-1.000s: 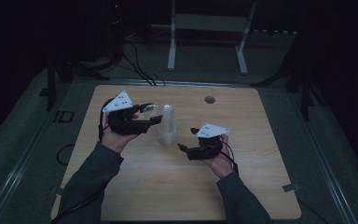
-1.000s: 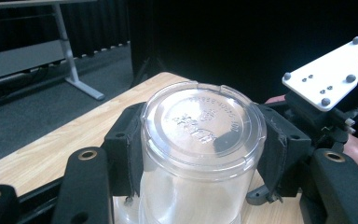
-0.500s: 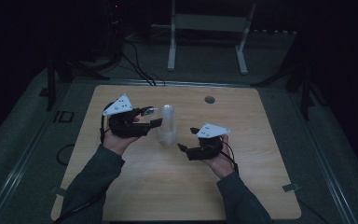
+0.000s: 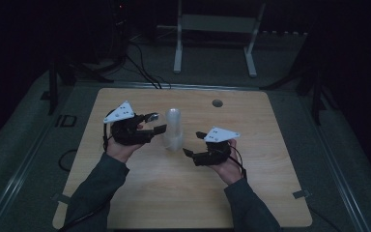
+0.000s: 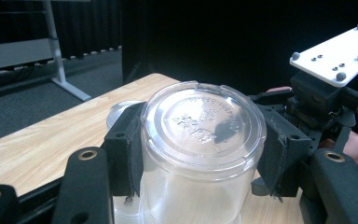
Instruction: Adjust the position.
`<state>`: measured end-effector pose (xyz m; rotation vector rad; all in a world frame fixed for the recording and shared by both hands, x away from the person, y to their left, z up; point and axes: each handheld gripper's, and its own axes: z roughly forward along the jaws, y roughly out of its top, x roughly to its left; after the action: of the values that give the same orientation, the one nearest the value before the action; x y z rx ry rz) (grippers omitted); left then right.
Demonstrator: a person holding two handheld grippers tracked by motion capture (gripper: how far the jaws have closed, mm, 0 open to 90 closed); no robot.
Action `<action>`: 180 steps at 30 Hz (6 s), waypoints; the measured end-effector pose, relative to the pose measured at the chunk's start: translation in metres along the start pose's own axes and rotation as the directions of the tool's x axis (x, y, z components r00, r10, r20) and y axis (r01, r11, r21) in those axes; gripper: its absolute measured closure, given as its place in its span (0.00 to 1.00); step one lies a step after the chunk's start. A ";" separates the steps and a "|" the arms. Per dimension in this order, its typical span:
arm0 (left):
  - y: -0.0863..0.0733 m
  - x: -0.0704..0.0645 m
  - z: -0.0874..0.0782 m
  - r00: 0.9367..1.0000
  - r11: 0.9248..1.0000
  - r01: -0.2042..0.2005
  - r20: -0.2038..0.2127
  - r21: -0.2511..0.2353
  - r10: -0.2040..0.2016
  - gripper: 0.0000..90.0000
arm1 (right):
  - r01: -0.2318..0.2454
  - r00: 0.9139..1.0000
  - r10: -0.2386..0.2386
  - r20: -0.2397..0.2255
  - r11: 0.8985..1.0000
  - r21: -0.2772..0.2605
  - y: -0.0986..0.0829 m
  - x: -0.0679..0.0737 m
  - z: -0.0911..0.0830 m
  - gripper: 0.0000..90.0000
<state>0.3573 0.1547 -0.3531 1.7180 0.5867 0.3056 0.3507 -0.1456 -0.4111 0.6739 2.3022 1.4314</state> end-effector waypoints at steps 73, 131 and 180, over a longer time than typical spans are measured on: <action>-0.030 -0.004 0.012 0.983 0.985 0.157 0.110 -0.073 -0.148 0.46 | -0.070 0.987 0.043 -0.157 0.983 -0.170 0.012 0.017 0.012 0.20; -0.039 -0.006 0.020 0.946 0.957 0.259 0.233 -0.128 -0.225 0.45 | -0.051 0.978 0.012 -0.207 0.982 -0.181 0.011 0.023 0.020 0.33; -0.028 -0.009 0.010 0.982 0.994 0.112 0.155 -0.019 -0.107 0.32 | 0.098 0.986 -0.099 -0.131 0.995 -0.016 0.014 0.021 0.013 0.34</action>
<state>0.3484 0.1454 -0.3811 1.6591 0.5583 0.1010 0.3434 -0.1190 -0.4048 0.4687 2.3897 1.4806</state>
